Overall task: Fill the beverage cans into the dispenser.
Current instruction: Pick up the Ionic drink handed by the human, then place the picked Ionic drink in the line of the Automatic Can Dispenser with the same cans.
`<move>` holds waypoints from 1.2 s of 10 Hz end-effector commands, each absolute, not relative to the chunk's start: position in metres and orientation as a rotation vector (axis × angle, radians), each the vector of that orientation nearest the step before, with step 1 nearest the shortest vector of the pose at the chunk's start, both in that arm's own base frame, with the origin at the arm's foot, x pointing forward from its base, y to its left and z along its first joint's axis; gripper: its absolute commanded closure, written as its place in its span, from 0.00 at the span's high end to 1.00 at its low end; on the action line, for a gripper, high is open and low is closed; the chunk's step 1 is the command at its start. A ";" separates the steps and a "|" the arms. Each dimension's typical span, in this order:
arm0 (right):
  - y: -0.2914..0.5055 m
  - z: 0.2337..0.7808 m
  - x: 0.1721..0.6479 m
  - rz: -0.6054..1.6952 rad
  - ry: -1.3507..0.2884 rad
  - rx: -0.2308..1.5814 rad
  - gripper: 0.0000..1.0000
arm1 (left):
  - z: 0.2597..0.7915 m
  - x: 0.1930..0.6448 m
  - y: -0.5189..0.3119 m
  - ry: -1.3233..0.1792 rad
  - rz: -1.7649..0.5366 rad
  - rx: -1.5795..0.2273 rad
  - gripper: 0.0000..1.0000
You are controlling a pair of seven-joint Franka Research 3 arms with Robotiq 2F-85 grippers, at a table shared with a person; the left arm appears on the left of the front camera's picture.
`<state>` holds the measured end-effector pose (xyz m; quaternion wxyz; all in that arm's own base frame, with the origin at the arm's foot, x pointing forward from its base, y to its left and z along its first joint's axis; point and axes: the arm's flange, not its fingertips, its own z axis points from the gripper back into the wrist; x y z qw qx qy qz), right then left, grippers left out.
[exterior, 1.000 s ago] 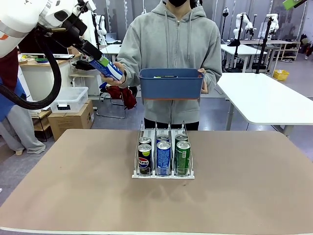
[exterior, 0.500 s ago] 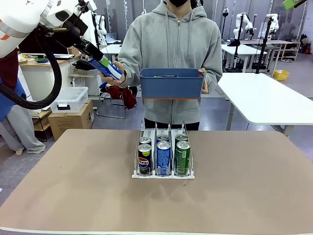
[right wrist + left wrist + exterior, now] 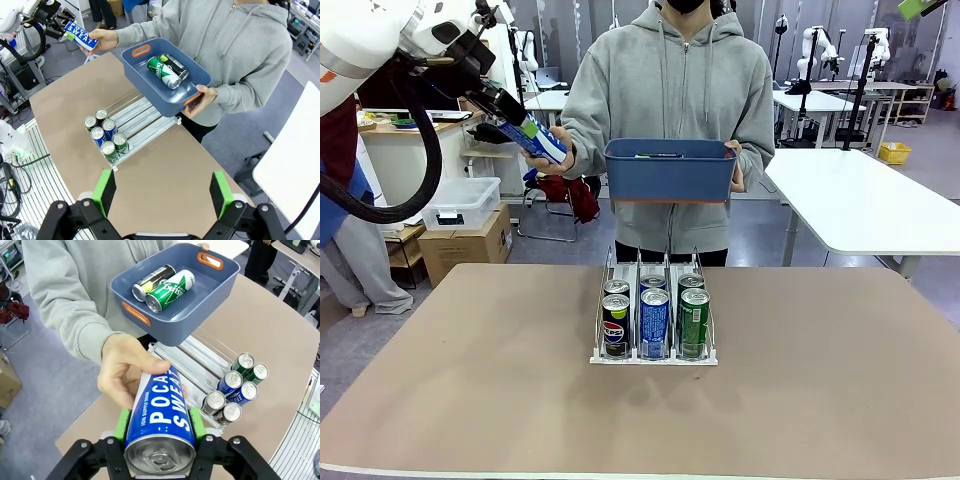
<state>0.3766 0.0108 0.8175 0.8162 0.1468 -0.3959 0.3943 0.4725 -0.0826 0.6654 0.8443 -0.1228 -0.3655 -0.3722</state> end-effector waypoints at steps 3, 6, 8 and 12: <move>0.011 0.816 0.375 0.842 -0.842 0.316 1.00 | 0.665 0.469 -0.079 -0.742 -0.796 -0.236 0.00; 0.011 0.816 0.375 0.842 -0.842 0.316 1.00 | 0.667 0.470 -0.084 -0.757 -0.760 -0.260 0.00; 0.011 0.816 0.375 0.842 -0.842 0.316 1.00 | 0.665 0.472 -0.084 -0.759 -0.794 -0.250 0.00; 0.011 0.816 0.375 0.842 -0.842 0.316 1.00 | 0.665 0.472 -0.084 -0.759 -0.794 -0.250 0.00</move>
